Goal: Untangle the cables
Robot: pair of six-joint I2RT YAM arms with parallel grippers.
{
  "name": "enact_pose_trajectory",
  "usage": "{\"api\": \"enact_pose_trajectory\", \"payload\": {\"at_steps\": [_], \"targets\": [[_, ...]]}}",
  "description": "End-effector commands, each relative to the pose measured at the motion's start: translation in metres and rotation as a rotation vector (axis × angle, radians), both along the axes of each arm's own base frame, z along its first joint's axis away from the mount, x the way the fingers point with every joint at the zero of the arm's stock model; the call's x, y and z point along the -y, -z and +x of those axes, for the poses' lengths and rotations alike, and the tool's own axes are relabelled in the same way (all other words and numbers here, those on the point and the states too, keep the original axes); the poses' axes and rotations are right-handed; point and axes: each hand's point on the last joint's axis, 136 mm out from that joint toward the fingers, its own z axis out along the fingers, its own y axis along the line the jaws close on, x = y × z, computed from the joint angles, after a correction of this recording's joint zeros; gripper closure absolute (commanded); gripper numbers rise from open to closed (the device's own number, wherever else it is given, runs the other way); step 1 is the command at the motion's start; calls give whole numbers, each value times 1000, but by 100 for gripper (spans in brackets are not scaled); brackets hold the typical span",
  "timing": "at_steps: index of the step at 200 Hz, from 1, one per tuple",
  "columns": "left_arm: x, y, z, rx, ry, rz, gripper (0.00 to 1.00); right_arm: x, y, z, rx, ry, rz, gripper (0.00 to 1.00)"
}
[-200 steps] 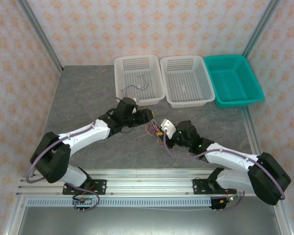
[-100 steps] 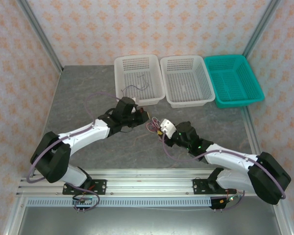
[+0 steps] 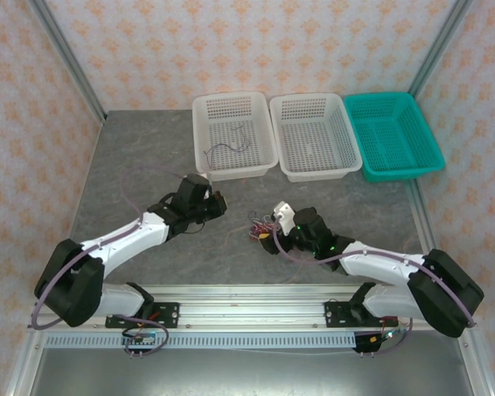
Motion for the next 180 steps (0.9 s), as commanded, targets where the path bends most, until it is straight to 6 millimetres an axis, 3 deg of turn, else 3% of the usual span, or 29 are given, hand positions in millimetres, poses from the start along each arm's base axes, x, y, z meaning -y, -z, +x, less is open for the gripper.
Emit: {"api": "enact_pose_trajectory", "payload": {"at_steps": [1,24,48,63,84,122,157,166,180], "targets": [[11,-8,-1,71,60,31,87,8,-42,21,-48,217,152,8],[31,-24,-7,145,162,66,70,35,-42,42,-232,443,259,9],[51,-33,-12,161,248,106,66,67,-16,51,-464,647,341,29],[67,-34,-15,165,312,143,66,72,1,46,-561,677,319,34],[86,-26,-18,142,360,186,66,64,14,35,-655,638,278,36],[87,-5,-7,85,309,243,64,51,26,24,-772,602,293,45],[97,9,0,-1,266,213,60,17,39,14,-861,525,311,47],[101,10,2,-8,258,186,59,12,45,12,-857,514,272,54],[102,14,3,-27,238,162,59,18,54,14,-830,549,212,73]]}}
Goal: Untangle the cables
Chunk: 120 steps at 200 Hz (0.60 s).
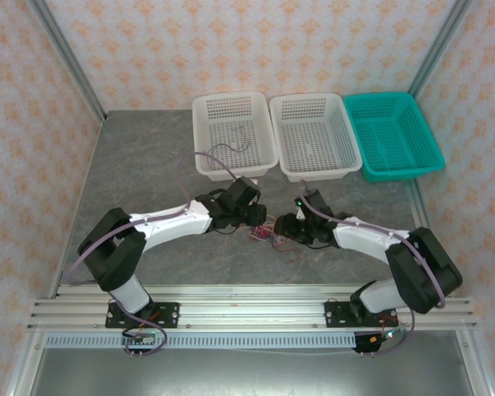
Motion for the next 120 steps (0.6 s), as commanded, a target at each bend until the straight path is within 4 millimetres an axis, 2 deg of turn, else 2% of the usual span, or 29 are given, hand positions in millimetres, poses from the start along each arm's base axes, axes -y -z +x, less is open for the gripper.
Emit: {"api": "enact_pose_trajectory", "payload": {"at_steps": [1,13,29,51,69,88,116,120], "targets": [[0,-4,8,-24,-68,-41,59,-9,-2,7,18,-7,-25,75],[-3,1,8,-41,-93,-48,59,-1,-6,14,71,-6,-79,90],[-7,7,9,-71,-120,-82,59,-7,-27,18,190,-93,-55,98],[-6,8,10,-103,-140,-190,56,-12,-49,15,362,-236,-70,100],[-2,1,13,-107,-134,-273,49,-11,-59,11,458,-343,-113,100],[2,-3,15,-105,-118,-309,43,-9,-70,14,530,-370,-138,100],[-9,18,15,-143,-164,-240,43,-25,-84,10,605,-401,-23,100],[-11,21,15,-150,-177,-236,45,-26,-92,8,634,-397,8,100]]}}
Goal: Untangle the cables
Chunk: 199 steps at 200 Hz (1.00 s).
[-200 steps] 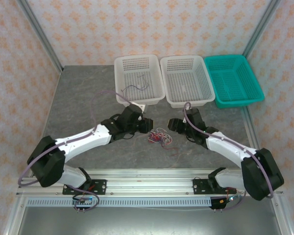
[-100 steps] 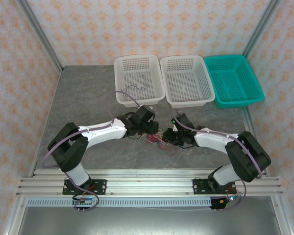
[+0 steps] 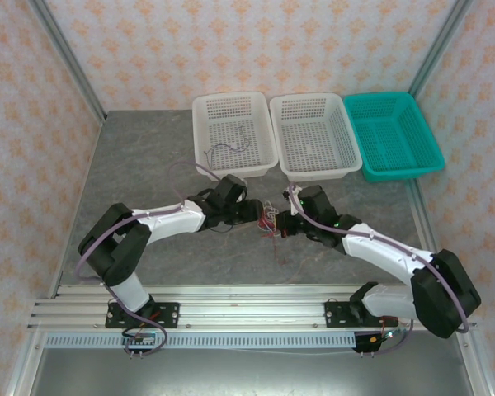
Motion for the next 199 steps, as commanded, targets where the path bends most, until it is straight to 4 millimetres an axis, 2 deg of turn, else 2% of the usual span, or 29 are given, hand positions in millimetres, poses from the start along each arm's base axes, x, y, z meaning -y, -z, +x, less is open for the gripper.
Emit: {"api": "enact_pose_trajectory", "payload": {"at_steps": [1,18,40,54,75,97,123,139,150,167,199], "targets": [[-1,4,3,-19,-32,-15,45,-13,-21,-2,126,-82,88,100],[-1,13,4,-40,-61,-67,55,-17,-26,-1,135,-70,150,100],[-1,15,5,-44,-76,-107,69,-2,-24,10,132,49,108,100],[-9,15,5,-34,-84,-77,71,6,-31,15,142,108,128,100],[-21,8,8,7,-95,-82,71,14,-47,22,130,192,259,100],[-22,-23,12,133,-52,-120,68,19,-44,28,58,221,314,100],[-20,-79,8,319,44,-144,61,18,-30,31,-18,240,291,100],[-14,-108,3,395,91,-163,58,19,-23,35,-61,284,283,100],[-6,-120,-1,404,122,-178,57,19,-13,39,-100,307,261,100],[4,-115,-4,356,129,-146,57,13,-9,42,-135,300,268,100],[5,-68,2,238,13,-108,60,5,-11,45,-170,295,307,100]]}}
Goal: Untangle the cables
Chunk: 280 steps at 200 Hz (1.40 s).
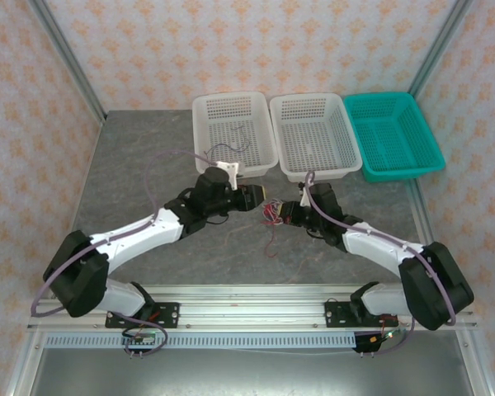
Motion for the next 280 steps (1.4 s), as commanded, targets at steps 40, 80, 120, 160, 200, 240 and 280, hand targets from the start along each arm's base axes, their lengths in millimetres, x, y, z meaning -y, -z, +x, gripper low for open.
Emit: {"api": "enact_pose_trajectory", "payload": {"at_steps": [40,80,120,160,200,240,280], "targets": [[13,82,4,-203,-53,-37,70,-7,-17,7,-5,10,49,100],[32,89,-4,-219,43,-86,65,-6,-11,6,-25,25,52,100],[30,110,-1,-257,31,-9,65,-10,-13,9,-30,20,63,100],[30,128,1,-291,10,4,92,-9,-19,12,-19,25,55,100],[34,132,1,-292,30,-4,87,-8,-16,13,-26,36,46,100],[32,139,2,-305,15,28,84,-8,-18,15,-23,43,47,100],[5,128,6,-272,-51,44,100,40,4,23,-74,258,-67,100]]}}
